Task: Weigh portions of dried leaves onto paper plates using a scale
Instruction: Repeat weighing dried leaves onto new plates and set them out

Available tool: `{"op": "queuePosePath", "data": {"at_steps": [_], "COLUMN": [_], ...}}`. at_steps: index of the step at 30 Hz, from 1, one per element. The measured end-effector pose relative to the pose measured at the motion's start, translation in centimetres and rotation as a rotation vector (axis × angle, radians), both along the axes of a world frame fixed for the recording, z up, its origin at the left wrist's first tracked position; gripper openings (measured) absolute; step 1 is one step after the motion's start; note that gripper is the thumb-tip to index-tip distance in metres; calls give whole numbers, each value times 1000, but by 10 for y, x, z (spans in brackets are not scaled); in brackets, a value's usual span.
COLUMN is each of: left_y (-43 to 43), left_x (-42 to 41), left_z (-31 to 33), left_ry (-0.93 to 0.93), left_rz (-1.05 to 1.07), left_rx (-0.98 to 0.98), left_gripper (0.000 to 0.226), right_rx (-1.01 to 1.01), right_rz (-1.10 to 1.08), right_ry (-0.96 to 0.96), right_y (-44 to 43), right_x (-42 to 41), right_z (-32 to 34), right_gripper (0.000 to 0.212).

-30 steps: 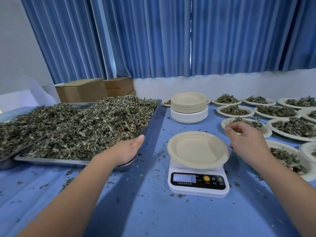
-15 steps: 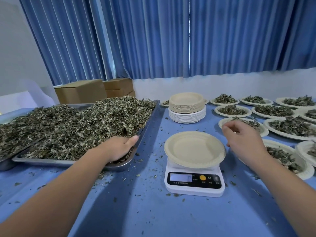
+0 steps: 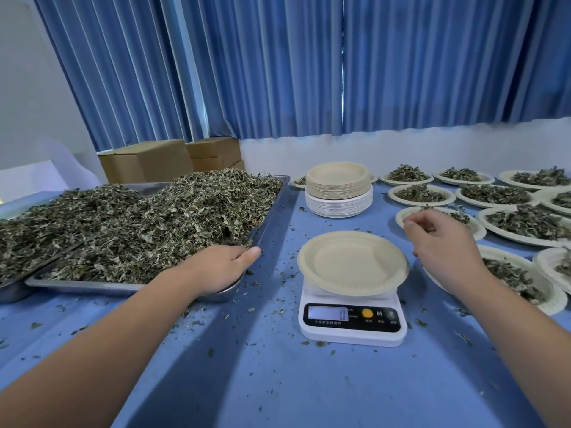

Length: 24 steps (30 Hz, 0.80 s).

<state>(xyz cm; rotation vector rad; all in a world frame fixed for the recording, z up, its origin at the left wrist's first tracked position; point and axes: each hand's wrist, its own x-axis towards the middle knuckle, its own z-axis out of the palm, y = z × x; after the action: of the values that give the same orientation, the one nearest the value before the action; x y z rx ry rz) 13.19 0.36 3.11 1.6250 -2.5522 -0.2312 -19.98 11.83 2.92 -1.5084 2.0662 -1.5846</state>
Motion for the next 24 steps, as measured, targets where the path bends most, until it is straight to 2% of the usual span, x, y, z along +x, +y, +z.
{"op": "queuePosePath", "data": {"at_steps": [3,5,10,14,19,24], "left_y": [8,13,25,37,40,32], "left_x": [0,1,3,12,20,21], "left_z": [2,0,-2,-3,-5,0], "left_ry": [-51,13,-44,-47,-23,101], "left_rz": [-28,-16,-31,-112,-102,-61], "left_rx": [-57,9,78,-58,-137,-45], "left_gripper": [101,99,81,52,45,38], "right_rx": [2,1,8,10,5,-1], "right_rz": [-4,0,1,-3,3,-6], "right_ry": [5,11,23,35,45,46], "right_y": [0,0,1,1,1,0], "right_x": [0,1,2,2,4,2], "right_z": [0,1,1,1,0,-2], "right_gripper": [12,12,14,14,14,13]}}
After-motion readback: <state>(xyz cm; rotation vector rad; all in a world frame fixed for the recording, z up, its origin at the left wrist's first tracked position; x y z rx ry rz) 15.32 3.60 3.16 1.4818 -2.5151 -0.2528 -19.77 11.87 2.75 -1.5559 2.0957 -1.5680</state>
